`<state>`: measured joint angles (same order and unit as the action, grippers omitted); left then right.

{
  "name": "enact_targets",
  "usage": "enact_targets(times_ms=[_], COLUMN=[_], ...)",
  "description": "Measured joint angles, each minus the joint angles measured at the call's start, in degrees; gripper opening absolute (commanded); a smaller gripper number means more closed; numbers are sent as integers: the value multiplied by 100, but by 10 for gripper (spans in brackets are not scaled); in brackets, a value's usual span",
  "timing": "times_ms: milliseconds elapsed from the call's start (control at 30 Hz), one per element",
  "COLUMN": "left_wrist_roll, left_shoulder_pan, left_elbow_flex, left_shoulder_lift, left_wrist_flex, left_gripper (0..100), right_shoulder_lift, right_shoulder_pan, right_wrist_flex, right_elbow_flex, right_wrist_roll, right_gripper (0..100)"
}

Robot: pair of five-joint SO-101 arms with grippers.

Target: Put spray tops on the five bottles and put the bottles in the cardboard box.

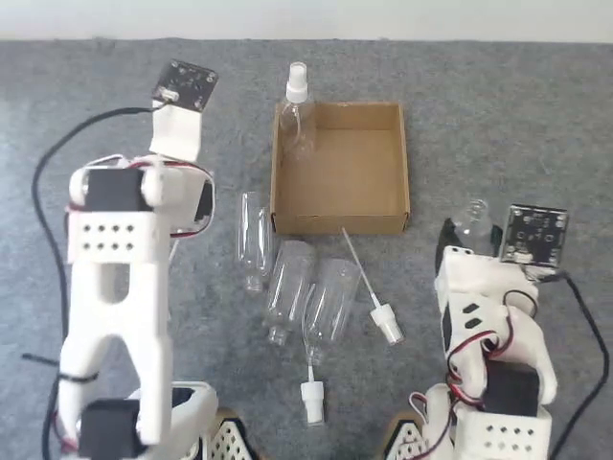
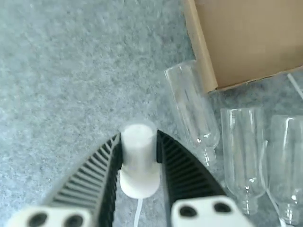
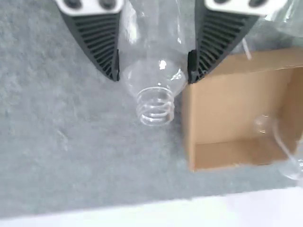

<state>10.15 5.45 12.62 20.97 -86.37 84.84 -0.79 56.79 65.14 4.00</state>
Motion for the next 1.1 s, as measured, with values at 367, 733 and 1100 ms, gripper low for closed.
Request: enact_targets(times_ms=[367,733,1100], left_wrist_roll=[-316,-343,-738], left_shoulder_pan=[0,0,0], left_elbow_flex=[0,0,0], left_shoulder_lift=[809,1609,2268], left_wrist_flex=[9,9,9], left_gripper=[13,13,13], right_shoulder_lift=[-9,0,79], right_shoulder_pan=[668,1442,2268], right_wrist_flex=[9,132,132], right_elbow_flex=[-79,-818,-1187], right_wrist_roll=[0,0,0], right_gripper=[51,51,51])
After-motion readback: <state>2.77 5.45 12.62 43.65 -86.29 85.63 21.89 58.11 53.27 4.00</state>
